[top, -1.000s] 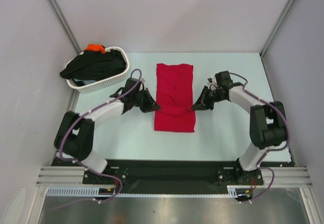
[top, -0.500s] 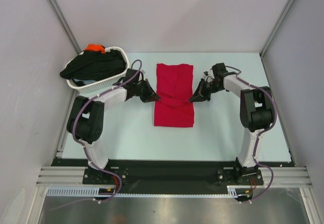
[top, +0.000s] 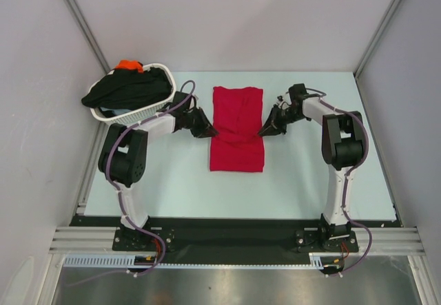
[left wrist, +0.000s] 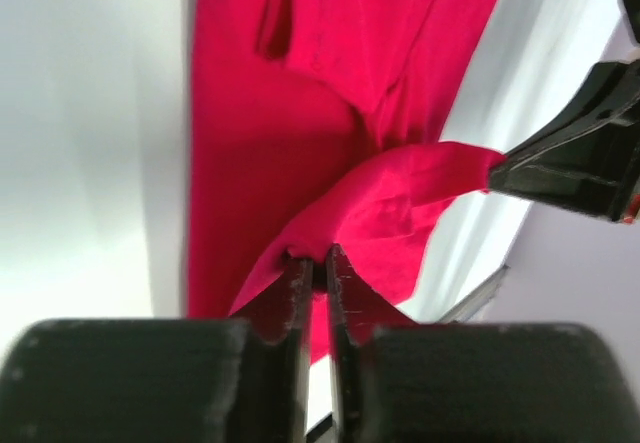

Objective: Fold and stack the t-shirts
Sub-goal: Fold the tshirt

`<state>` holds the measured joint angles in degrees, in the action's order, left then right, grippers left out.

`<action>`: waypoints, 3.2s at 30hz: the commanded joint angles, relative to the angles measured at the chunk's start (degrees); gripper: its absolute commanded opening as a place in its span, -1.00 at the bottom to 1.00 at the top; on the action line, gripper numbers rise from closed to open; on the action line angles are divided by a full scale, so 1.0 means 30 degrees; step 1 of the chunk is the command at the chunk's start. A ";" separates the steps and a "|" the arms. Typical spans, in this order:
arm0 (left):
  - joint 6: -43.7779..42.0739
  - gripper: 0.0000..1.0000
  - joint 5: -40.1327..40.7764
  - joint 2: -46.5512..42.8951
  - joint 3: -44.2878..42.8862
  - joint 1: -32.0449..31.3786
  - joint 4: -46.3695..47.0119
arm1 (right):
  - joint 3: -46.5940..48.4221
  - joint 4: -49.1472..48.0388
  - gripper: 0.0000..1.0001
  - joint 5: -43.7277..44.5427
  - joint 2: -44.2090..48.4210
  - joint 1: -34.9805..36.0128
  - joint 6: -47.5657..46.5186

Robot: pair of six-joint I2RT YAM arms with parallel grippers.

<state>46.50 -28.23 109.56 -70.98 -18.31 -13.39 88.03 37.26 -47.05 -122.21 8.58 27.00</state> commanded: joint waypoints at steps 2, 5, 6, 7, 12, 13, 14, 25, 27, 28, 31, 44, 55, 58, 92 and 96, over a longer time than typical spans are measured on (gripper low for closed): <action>-0.1463 -0.48 0.0967 0.0801 -0.1678 0.0505 -0.1330 | 0.1504 -0.0316 -0.71 -0.0285 -0.0949 -0.0426 0.0312; -0.2637 -0.01 0.2201 0.1506 -0.3611 0.0710 -0.3146 | 0.3931 -0.0116 -0.50 -0.0314 -0.2705 -0.0983 0.1135; -0.3219 0.04 0.2289 0.1827 -0.4601 0.0740 -0.3590 | 0.4953 0.1191 -0.42 0.0179 -0.2971 -0.1072 0.0874; -0.3602 0.14 0.2812 0.1859 -0.5133 0.0740 -0.4116 | 0.5921 0.2133 -0.27 0.0532 -0.3234 -0.1131 -0.0259; -0.6002 0.12 0.4458 -0.0274 -0.5319 0.0507 -0.5907 | 1.0413 0.7612 0.02 0.5005 -0.2714 -0.1571 -0.3635; -0.6269 0.11 0.4342 -0.1294 -0.4966 0.0390 -0.5909 | 1.0181 0.7853 0.05 0.5453 -0.2188 -0.1513 -0.3930; -0.6475 0.10 0.3732 -0.1739 -0.4557 0.0244 -0.5793 | 0.9047 0.7855 0.06 0.5777 -0.1660 -0.1367 -0.4339; -0.3724 -0.08 0.3988 -0.5700 0.4088 -0.3330 0.1031 | -0.1303 0.0415 -0.13 1.4301 0.5143 0.6364 0.1777; -0.3345 -0.08 0.3961 -0.4795 0.4090 -0.3537 0.1618 | -0.1248 0.0239 -0.11 1.5354 0.4734 0.7363 0.2014; -0.3226 -0.10 0.3931 -0.4443 0.4061 -0.3537 0.1824 | -0.1015 0.0296 -0.10 1.5679 0.4500 0.7568 0.1985; -0.3195 -0.11 0.4514 -0.3240 0.3622 -0.3537 0.2351 | -0.0633 0.0238 -0.07 1.6736 0.3592 0.7921 0.1431; -0.5704 -0.08 0.6529 0.1825 -0.3885 -0.2952 -0.0772 | 0.4285 0.1817 0.03 1.6299 -0.0714 0.6635 0.0957; -0.8850 0.20 0.9269 0.1659 -1.2847 -0.1926 -0.5849 | 1.3645 0.6359 0.14 1.4074 -0.3801 0.3820 -0.1265; -0.8762 0.24 0.6583 -0.0565 -0.9808 -0.1926 -0.5502 | 1.0134 0.5808 0.32 1.3079 -0.1487 0.3791 -0.2144; -0.6387 -0.12 -0.1666 -0.3699 0.6201 -0.2218 0.1338 | -1.1295 -0.3869 -0.61 -0.0288 0.4901 0.0451 -0.1761; -0.6011 -0.04 -0.1693 -0.6663 0.6316 -0.3240 0.1033 | -1.0013 -0.2077 -0.56 0.0509 0.7423 0.1561 -0.1826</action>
<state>32.45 -34.72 96.77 -50.37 -25.69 -5.58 54.70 26.02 -49.01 -105.91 10.28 23.24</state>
